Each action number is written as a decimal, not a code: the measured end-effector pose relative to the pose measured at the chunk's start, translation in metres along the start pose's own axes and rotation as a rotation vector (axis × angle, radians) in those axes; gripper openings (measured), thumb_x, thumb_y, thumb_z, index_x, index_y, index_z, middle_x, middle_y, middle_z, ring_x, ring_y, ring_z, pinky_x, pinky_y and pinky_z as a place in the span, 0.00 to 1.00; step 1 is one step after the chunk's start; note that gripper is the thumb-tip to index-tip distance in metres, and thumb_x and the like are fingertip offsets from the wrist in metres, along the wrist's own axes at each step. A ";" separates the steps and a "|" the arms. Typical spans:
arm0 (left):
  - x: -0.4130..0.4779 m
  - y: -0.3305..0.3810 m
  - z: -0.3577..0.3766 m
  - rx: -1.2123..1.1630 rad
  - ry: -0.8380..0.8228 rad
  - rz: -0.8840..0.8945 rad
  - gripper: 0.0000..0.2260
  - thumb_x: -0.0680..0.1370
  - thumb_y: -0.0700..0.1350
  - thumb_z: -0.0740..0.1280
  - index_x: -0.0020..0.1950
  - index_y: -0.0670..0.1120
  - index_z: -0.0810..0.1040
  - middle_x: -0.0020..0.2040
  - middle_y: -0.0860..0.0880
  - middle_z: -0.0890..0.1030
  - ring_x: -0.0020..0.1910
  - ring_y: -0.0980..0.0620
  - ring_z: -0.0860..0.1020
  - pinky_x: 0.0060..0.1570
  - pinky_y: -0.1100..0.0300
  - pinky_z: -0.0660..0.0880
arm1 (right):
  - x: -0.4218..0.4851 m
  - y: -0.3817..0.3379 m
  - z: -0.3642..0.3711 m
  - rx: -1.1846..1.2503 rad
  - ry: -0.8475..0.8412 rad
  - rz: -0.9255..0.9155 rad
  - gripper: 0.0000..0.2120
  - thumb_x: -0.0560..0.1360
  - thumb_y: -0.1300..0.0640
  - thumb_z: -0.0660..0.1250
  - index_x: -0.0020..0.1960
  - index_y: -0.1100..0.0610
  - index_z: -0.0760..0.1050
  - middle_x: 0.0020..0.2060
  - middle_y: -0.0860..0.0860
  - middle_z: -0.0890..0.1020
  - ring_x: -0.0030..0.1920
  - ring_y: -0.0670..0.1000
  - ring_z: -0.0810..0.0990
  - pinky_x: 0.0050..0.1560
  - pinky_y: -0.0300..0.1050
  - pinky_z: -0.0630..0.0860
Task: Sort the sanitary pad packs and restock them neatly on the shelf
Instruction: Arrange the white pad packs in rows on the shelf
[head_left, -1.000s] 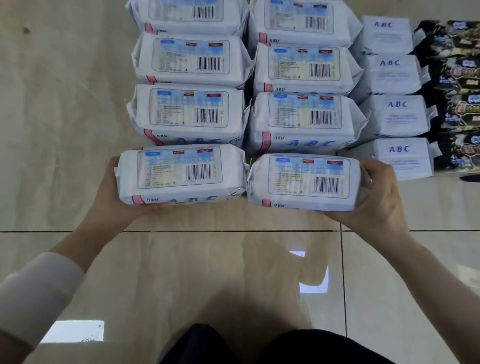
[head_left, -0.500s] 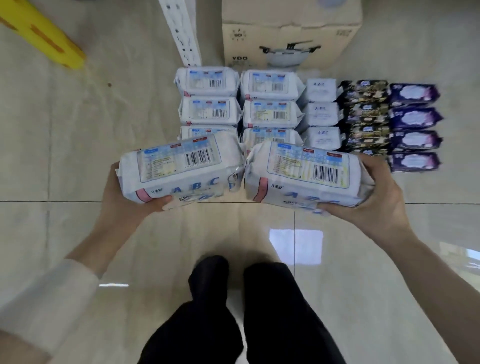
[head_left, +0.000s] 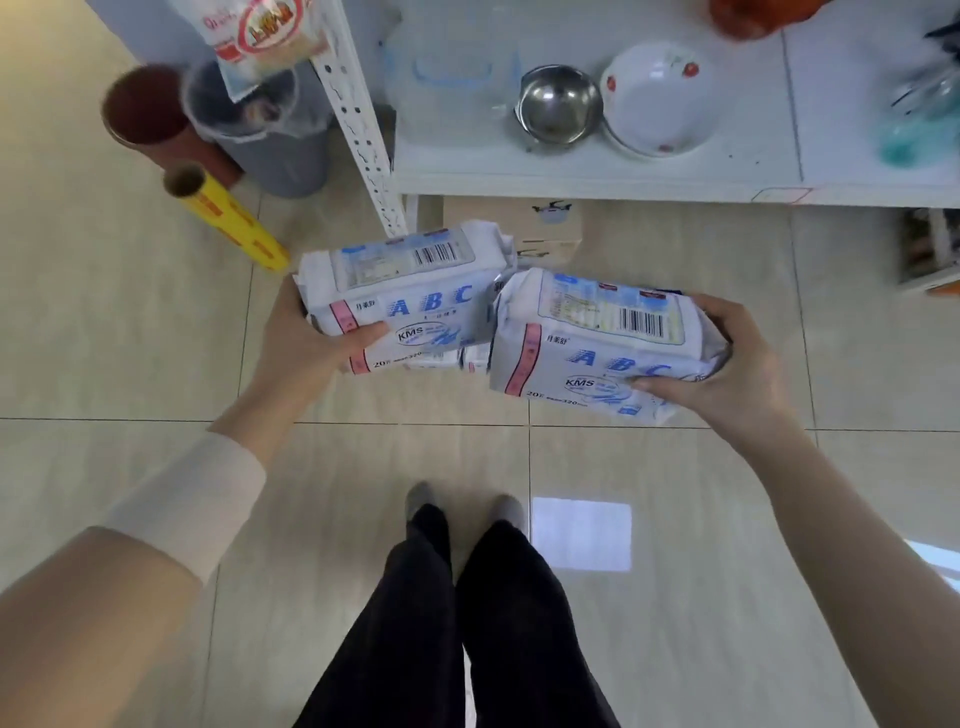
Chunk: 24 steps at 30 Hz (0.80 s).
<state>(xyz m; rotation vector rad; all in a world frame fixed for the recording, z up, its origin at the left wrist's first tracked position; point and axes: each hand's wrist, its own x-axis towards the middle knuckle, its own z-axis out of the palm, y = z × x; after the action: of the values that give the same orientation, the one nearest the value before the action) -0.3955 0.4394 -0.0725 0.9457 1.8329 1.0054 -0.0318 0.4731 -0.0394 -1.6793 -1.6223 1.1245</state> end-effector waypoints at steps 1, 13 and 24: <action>-0.001 0.016 0.001 -0.006 0.010 0.009 0.27 0.65 0.41 0.78 0.60 0.45 0.71 0.49 0.59 0.78 0.43 0.71 0.77 0.37 0.74 0.73 | -0.003 -0.013 -0.007 0.014 -0.006 -0.007 0.42 0.50 0.44 0.81 0.60 0.53 0.70 0.50 0.35 0.78 0.51 0.35 0.77 0.49 0.31 0.75; 0.035 0.184 -0.007 -0.003 -0.048 0.257 0.31 0.64 0.47 0.78 0.63 0.46 0.71 0.56 0.57 0.77 0.53 0.61 0.75 0.41 0.81 0.69 | 0.004 -0.133 -0.037 -0.082 -0.090 -0.136 0.41 0.45 0.40 0.82 0.55 0.38 0.70 0.48 0.32 0.79 0.47 0.38 0.79 0.47 0.44 0.80; 0.103 0.319 0.009 -0.093 -0.029 0.391 0.30 0.62 0.49 0.79 0.60 0.47 0.73 0.54 0.54 0.80 0.50 0.59 0.79 0.49 0.62 0.75 | 0.079 -0.205 -0.094 -0.069 -0.056 -0.292 0.43 0.45 0.28 0.74 0.57 0.39 0.69 0.52 0.30 0.77 0.53 0.34 0.76 0.49 0.28 0.73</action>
<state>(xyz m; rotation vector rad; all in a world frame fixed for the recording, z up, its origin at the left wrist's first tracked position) -0.3564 0.6589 0.1776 1.2841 1.5936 1.2917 -0.0657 0.5919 0.1646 -1.4040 -1.8888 0.9867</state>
